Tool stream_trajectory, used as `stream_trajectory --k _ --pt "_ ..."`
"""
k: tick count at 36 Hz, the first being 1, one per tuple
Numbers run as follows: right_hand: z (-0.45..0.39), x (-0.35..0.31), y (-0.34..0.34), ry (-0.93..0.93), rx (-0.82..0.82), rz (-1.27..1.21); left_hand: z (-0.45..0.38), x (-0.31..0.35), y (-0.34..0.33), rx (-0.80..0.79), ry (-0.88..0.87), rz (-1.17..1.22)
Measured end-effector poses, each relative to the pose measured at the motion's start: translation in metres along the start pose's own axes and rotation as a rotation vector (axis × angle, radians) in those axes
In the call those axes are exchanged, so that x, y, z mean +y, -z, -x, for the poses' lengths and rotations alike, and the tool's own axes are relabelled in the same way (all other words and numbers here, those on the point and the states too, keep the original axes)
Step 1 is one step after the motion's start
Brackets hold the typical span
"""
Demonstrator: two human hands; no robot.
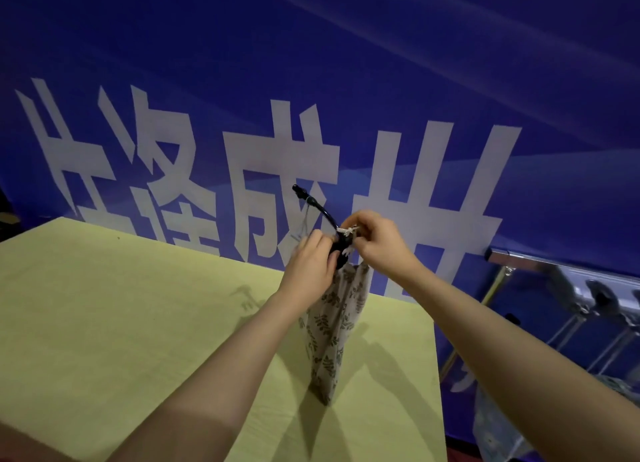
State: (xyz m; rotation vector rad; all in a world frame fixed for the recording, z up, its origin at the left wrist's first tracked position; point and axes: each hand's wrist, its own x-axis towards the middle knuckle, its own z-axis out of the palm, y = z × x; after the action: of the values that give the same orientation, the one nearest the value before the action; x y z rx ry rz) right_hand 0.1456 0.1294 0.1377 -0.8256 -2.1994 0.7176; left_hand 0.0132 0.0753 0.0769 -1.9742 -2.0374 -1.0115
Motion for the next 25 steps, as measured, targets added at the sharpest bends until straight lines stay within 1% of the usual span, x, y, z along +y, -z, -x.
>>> stream_trajectory --k 3,6,9,11,13,15,18,23,25 --pt "-0.005 -0.002 0.004 0.075 0.084 0.162 -0.001 0.002 0.001 -0.031 0.020 -0.032" --pt "-0.008 -0.005 0.007 0.122 0.167 0.198 -0.004 0.004 0.003 -0.034 0.010 -0.042" --pt "-0.011 -0.010 0.005 0.116 0.279 0.061 -0.007 0.004 0.006 -0.073 0.034 0.071" --pt "-0.015 -0.015 0.004 0.041 0.354 -0.090 -0.007 0.005 0.007 -0.099 0.042 0.139" --pt "-0.018 -0.017 0.003 -0.023 0.391 -0.186 -0.008 0.005 0.007 -0.122 0.047 0.159" --pt "-0.020 -0.018 0.001 -0.074 0.398 -0.227 -0.008 0.007 0.005 -0.135 0.041 0.177" --pt "-0.021 -0.020 0.003 -0.104 0.407 -0.199 -0.007 0.011 0.003 -0.133 0.012 0.179" --pt "-0.026 -0.029 0.020 0.145 0.510 0.050 -0.004 0.015 0.001 -0.088 -0.041 0.117" --pt "-0.027 -0.034 0.028 0.185 0.547 0.083 -0.003 0.015 0.000 -0.079 -0.044 0.054"
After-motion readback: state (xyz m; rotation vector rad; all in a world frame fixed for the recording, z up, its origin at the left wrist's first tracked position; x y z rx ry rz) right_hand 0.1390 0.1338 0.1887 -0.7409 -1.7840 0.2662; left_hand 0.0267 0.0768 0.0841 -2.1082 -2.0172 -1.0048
